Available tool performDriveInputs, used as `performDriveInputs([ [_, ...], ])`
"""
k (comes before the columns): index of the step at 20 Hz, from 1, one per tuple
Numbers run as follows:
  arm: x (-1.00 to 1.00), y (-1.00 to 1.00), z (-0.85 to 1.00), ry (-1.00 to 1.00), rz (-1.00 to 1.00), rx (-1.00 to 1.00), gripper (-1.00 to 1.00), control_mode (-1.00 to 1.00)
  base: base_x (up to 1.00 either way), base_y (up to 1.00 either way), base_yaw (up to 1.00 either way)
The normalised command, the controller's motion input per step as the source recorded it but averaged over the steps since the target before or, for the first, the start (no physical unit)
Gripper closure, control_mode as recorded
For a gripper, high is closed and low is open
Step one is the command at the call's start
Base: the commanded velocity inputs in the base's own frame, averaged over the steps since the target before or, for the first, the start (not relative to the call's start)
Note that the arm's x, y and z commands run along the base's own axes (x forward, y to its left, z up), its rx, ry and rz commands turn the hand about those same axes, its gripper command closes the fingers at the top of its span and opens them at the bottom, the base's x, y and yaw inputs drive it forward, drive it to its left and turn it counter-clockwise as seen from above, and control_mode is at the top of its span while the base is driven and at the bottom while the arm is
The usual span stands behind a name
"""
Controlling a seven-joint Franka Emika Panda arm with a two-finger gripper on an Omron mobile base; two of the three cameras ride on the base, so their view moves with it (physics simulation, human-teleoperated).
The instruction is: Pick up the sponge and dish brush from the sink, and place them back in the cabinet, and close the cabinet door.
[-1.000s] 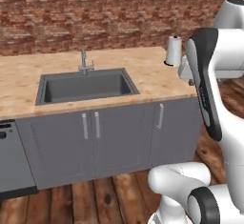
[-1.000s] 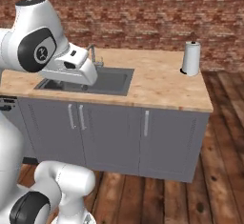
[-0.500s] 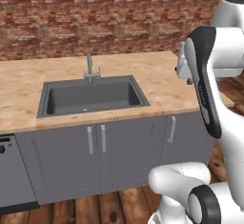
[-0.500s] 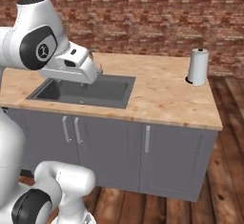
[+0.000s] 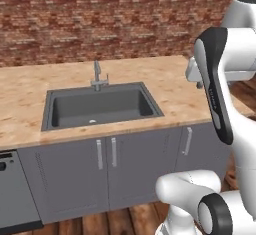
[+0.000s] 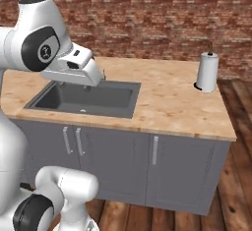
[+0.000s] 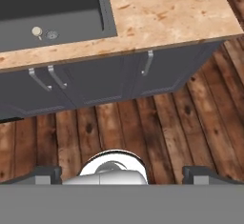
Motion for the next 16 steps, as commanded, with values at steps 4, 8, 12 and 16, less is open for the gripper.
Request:
performDriveInputs([
  [4,0.0,0.0,0.0,0.0,0.0,0.0,-1.0,1.0,0.24,0.47,0.0],
  [8,0.0,0.0,0.0,0.0,0.0,0.0,-1.0,1.0,0.3,0.41,0.0],
  [12,0.0,0.0,0.0,0.0,0.0,0.0,-1.0,1.0,0.48,0.25,0.04],
  [16,0.0,0.0,0.0,0.0,0.0,0.0,-1.0,1.0,0.58,0.22,0.03],
])
